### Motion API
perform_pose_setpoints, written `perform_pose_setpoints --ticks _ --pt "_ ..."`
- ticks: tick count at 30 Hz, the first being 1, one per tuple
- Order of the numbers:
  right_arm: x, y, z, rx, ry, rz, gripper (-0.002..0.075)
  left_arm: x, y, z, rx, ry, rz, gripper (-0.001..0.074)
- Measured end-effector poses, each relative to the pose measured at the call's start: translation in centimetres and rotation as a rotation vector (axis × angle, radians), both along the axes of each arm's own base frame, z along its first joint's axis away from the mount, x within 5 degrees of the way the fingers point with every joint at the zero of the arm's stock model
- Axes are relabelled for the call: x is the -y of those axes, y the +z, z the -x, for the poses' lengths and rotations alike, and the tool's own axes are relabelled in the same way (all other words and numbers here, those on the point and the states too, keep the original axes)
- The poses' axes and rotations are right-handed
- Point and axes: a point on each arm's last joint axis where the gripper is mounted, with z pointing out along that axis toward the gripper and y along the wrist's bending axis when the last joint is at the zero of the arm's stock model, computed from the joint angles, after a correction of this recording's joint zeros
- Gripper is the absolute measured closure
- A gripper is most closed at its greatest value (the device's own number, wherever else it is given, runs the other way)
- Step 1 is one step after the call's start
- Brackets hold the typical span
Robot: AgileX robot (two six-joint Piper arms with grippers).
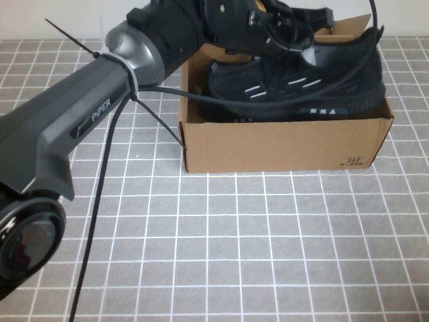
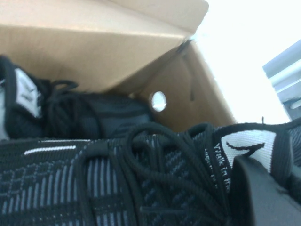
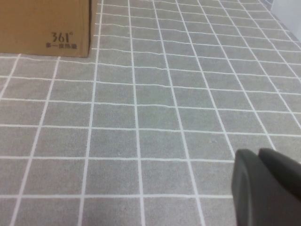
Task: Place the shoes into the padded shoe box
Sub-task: Place the shoe in the shoe box
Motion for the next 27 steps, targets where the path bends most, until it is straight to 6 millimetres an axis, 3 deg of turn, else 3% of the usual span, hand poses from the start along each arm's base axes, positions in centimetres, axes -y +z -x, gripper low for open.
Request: perform_pose_setpoints --ticks 27 --pt "-0.01 0.00 0.00 0.000 0.000 -0.002 0.0732 -0.32 -0.94 -0.23 -0.061 0.063 -0.020 0.0735"
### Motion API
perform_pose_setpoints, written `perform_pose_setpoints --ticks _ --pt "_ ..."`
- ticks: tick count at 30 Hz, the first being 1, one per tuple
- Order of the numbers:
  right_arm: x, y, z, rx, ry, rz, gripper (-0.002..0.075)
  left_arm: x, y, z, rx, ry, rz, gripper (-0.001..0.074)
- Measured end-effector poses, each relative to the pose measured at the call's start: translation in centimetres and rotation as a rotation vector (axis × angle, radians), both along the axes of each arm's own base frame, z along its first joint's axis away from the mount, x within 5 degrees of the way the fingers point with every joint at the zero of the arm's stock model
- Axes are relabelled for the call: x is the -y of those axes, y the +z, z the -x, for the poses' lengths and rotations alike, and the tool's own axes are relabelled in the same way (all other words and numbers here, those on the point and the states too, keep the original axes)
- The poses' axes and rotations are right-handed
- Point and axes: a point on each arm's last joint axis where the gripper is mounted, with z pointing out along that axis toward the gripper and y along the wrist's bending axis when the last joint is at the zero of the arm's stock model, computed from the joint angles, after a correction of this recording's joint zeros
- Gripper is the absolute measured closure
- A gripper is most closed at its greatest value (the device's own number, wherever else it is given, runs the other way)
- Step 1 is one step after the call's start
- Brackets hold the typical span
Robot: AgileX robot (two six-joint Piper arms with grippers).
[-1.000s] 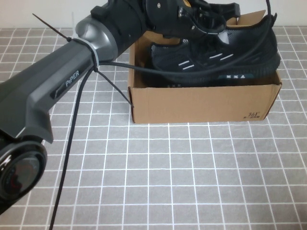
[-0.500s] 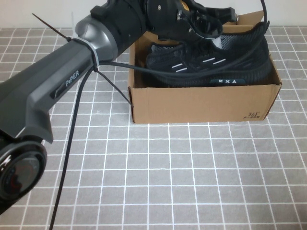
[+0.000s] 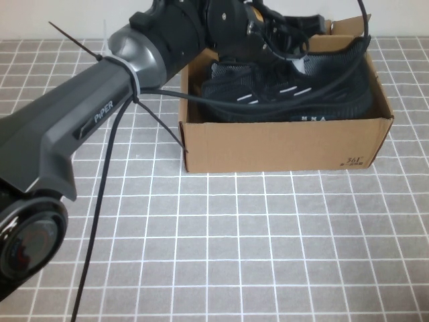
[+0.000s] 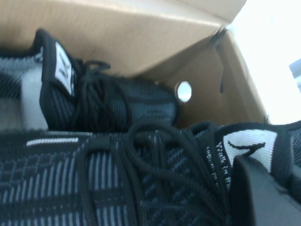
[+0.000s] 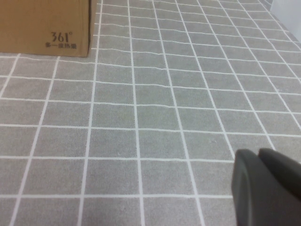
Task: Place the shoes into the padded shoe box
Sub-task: Place the shoe in the shoe box
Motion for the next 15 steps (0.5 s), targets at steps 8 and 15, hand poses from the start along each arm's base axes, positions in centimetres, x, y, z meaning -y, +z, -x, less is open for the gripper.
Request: perform_pose_setpoints --ticks 8,15 --pt "0.0 0.0 0.0 0.000 0.000 0.000 0.0732 0.0 -1.7 0.1 -0.049 0.015 -0.010 0.0735" --pt "0.0 0.0 0.0 0.000 0.000 0.000 0.0732 0.0 -3.1 0.1 -0.098 0.035 0.004 0.0735"
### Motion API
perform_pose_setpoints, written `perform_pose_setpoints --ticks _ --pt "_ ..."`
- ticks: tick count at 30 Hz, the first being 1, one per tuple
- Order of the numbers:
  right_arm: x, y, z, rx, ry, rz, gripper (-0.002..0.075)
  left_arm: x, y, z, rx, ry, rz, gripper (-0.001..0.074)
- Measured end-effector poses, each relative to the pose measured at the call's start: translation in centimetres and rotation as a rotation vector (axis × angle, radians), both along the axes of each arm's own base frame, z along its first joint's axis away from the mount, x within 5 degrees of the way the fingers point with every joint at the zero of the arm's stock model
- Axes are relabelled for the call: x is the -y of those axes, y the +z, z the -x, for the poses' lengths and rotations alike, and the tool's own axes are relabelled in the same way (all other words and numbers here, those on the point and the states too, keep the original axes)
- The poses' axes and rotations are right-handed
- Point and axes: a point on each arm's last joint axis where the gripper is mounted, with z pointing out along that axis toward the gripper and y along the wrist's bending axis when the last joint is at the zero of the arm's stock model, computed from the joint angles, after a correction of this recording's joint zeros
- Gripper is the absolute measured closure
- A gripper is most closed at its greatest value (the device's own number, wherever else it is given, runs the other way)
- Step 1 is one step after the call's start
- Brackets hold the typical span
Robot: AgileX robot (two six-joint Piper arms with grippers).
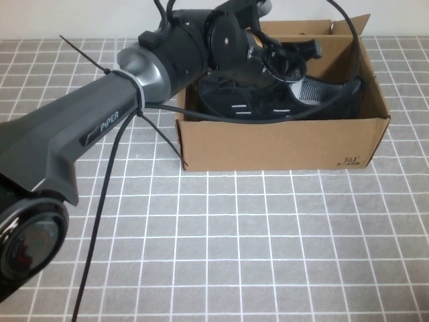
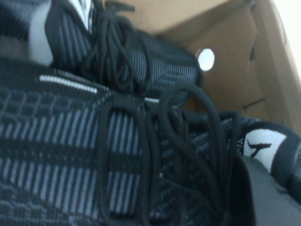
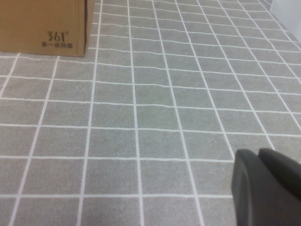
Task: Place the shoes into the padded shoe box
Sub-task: Place the shoe in the shoe box
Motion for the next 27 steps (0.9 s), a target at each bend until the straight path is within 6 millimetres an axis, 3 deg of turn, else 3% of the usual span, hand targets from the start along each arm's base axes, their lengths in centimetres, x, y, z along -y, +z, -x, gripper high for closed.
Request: perform_pose_setpoints --ticks 11,27 --pt "0.0 0.0 0.0 0.000 0.000 0.000 0.0732 0.9 0.5 0.3 -0.024 0.025 0.128 0.0735" --pt "0.0 0.0 0.0 0.000 0.000 0.000 0.0732 1.2 0.3 0.7 -0.029 -0.005 0.095 0.0735"
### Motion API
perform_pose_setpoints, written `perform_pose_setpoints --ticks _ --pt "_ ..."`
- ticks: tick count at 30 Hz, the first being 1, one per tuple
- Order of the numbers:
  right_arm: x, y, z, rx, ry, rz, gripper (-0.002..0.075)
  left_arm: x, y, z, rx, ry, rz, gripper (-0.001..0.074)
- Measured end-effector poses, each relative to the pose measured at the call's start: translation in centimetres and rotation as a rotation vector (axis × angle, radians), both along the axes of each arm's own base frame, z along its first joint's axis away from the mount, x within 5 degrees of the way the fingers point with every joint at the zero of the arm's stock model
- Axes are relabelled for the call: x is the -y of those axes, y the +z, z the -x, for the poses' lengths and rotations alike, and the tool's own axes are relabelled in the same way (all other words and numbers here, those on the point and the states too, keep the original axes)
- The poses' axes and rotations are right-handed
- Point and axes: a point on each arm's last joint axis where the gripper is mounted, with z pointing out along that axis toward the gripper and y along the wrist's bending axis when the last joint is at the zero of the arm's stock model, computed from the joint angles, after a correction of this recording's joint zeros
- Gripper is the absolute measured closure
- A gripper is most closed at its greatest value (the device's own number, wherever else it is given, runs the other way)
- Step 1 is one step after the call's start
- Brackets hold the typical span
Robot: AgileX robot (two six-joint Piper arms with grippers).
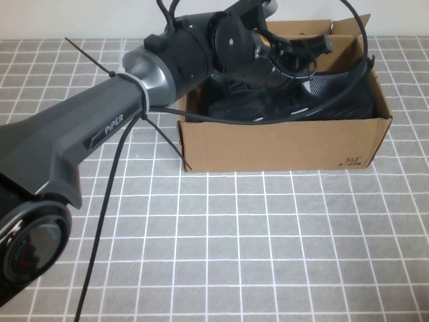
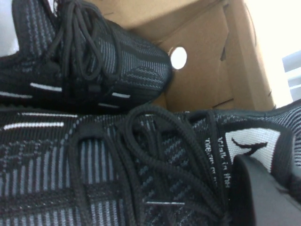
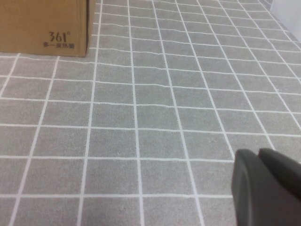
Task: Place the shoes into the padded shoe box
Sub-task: Place the shoe in the shoe box
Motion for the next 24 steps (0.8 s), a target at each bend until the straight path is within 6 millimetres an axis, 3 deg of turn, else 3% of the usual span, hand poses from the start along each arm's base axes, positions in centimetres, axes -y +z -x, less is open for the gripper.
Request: perform_pose_setpoints --ticks 24 --pt "0.0 0.0 0.0 0.000 0.000 -0.001 0.0732 -1.6 -0.8 -0.6 0.008 -0.010 -0.151 0.0735"
